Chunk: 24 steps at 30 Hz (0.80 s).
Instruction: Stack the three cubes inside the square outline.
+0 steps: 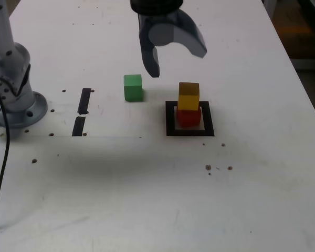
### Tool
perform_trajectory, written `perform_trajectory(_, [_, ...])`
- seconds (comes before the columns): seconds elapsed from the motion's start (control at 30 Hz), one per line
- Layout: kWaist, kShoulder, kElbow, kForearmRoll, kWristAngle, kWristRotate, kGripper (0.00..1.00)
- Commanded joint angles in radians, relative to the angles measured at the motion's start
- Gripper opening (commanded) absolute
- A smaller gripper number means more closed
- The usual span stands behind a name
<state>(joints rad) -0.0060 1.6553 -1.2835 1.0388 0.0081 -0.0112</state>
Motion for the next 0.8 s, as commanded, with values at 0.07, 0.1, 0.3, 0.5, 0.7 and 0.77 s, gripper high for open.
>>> perform_trajectory(0.07, [0.019, -0.035, 0.027, 0.007, 0.008, 0.006, 0.97])
perform_trajectory(0.1, [0.027, -0.044, 0.043, 0.008, 0.010, 0.006, 0.98])
perform_trajectory(0.3, [0.056, -0.071, 0.104, 0.027, 0.020, 0.006, 0.98])
perform_trajectory(0.5, [0.060, -0.086, 0.131, 0.055, 0.054, 0.007, 0.98])
perform_trajectory(0.7, [0.060, -0.100, 0.169, 0.067, 0.079, 0.005, 0.99])
perform_trajectory(0.77, [0.060, -0.103, 0.187, 0.068, 0.084, 0.004, 0.99])
